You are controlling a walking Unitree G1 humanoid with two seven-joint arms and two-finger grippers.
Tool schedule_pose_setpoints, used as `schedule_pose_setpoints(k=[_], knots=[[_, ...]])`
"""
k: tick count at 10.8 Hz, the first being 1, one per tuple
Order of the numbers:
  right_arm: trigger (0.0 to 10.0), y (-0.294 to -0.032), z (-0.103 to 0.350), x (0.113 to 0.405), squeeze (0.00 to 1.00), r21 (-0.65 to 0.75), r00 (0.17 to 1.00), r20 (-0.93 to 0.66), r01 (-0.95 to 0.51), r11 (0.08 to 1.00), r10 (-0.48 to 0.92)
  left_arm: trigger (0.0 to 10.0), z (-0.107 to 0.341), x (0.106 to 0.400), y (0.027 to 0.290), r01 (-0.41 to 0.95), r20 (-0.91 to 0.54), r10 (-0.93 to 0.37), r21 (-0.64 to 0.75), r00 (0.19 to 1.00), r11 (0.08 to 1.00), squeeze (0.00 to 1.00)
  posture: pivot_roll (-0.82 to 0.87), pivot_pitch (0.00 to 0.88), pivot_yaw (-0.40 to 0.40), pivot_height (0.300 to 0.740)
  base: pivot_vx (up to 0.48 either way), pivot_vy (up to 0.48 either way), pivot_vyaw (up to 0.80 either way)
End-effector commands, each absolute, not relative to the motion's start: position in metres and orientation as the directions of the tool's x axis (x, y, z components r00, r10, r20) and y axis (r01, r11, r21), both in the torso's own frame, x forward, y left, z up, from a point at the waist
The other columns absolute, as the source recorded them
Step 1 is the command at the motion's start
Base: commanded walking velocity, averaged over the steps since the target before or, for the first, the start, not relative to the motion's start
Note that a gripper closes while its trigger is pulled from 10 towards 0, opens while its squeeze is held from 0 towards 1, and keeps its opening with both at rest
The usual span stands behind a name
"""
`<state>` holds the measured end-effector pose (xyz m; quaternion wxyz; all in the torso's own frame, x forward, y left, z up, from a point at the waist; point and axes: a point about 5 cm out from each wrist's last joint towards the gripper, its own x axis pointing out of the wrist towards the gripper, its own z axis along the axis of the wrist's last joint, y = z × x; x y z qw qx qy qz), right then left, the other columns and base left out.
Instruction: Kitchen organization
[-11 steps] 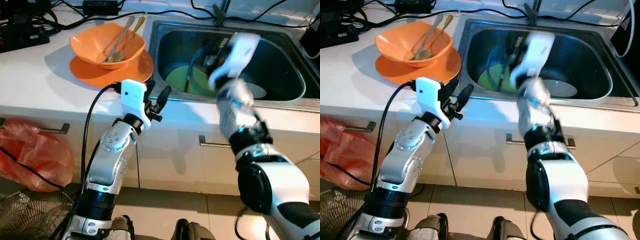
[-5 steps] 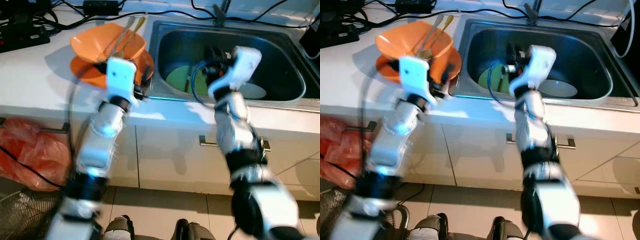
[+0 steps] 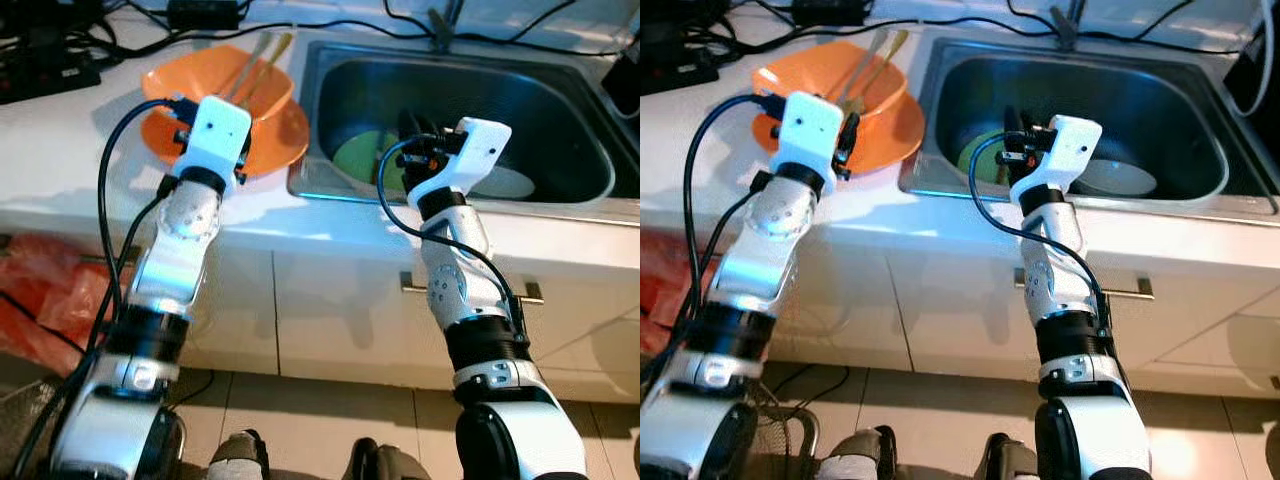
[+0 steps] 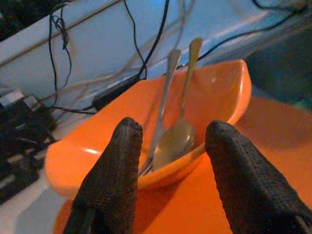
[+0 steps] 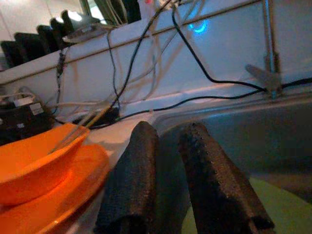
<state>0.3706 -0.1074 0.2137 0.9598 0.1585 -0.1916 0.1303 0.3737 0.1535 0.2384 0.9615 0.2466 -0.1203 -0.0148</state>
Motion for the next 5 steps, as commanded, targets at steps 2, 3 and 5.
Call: schedule_pose_setpoints(k=[2, 3, 5], knots=[[10.0, -0.109, 0.214, 0.368, 0.00, 0.261, 0.896, 0.405, -0.303, 0.917, 0.181, 10.0, 0.233, 0.381, 0.157, -0.039, 0.173, -0.067, 0.543, 0.983, 0.839, 0.00, 0.10, 0.143, -0.029, 0.740, 0.000, 0.000, 0.00], [10.0, -0.110, 0.214, 0.367, 0.00, 0.263, 0.898, 0.401, -0.300, 0.917, 0.178, 10.0, 0.232, 0.385, 0.163, -0.055, 0.143, -0.036, 0.587, 0.989, 0.808, 0.00, 0.10, 0.141, -0.028, 0.740, 0.000, 0.000, 0.00], [10.0, -0.110, 0.215, 0.367, 0.00, 0.264, 0.900, 0.399, -0.298, 0.917, 0.178, 10.0, 0.234, 0.384, 0.174, -0.098, 0.139, 0.017, 0.601, 0.990, 0.793, 0.00, 0.10, 0.140, -0.032, 0.740, 0.000, 0.000, 0.00]])
